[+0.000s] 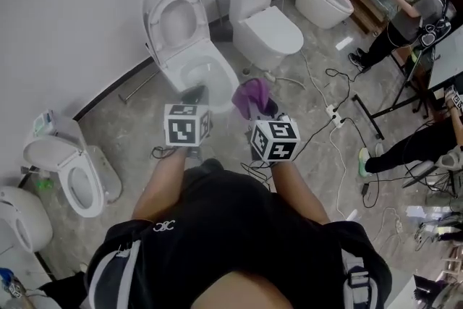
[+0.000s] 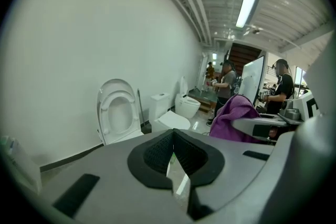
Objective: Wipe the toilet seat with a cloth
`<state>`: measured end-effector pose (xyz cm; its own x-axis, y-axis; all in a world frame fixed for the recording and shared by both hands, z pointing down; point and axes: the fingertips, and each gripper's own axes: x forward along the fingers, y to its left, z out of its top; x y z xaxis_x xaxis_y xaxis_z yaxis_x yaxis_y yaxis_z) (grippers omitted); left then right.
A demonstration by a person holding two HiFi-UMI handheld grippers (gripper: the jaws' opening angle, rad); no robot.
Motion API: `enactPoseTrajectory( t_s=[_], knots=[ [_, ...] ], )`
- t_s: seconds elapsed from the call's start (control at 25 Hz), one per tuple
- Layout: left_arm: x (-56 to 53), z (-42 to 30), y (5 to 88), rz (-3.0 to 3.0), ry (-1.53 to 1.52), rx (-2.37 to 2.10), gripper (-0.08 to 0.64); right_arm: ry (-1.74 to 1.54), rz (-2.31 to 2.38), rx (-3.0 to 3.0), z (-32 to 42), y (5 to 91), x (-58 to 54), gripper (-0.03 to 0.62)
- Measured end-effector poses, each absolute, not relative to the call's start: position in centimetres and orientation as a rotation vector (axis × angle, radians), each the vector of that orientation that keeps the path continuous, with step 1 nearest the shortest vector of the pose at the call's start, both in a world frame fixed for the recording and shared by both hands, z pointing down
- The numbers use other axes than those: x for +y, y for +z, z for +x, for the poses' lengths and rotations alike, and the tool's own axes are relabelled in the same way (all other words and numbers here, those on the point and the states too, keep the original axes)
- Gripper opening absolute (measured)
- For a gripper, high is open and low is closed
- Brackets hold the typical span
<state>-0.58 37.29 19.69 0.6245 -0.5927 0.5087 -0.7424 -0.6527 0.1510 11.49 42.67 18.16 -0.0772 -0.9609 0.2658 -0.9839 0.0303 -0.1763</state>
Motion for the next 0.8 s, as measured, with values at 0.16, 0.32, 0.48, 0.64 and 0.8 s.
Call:
enactPoseTrajectory(
  t_s=[0.16,0.32,0.48,0.64,0.8],
  knots=[
    [30.5,-0.2,19.2,2.495,0.58,-1.091,0.006,0.531,2.078,-2.215,12.4,18.0,35.9,0.066],
    [24.5,-0.9,20.0,2.469,0.577,-1.095,0.006,0.486,2.056,-2.194,12.8,18.0,29.1,0.066],
    [19.7,-1.3,21.3,2.447,0.594,-1.097,0.006,0.485,2.015,-2.156,13.0,18.9,23.7,0.066],
    [16.0,-2.3,22.0,2.402,0.564,-1.093,0.006,0.501,1.951,-2.135,11.8,20.0,19.9,0.066],
    [14.3,-3.7,23.3,2.338,0.551,-1.13,0.006,0.518,1.857,-2.147,10.3,21.4,17.5,0.066]
  ],
)
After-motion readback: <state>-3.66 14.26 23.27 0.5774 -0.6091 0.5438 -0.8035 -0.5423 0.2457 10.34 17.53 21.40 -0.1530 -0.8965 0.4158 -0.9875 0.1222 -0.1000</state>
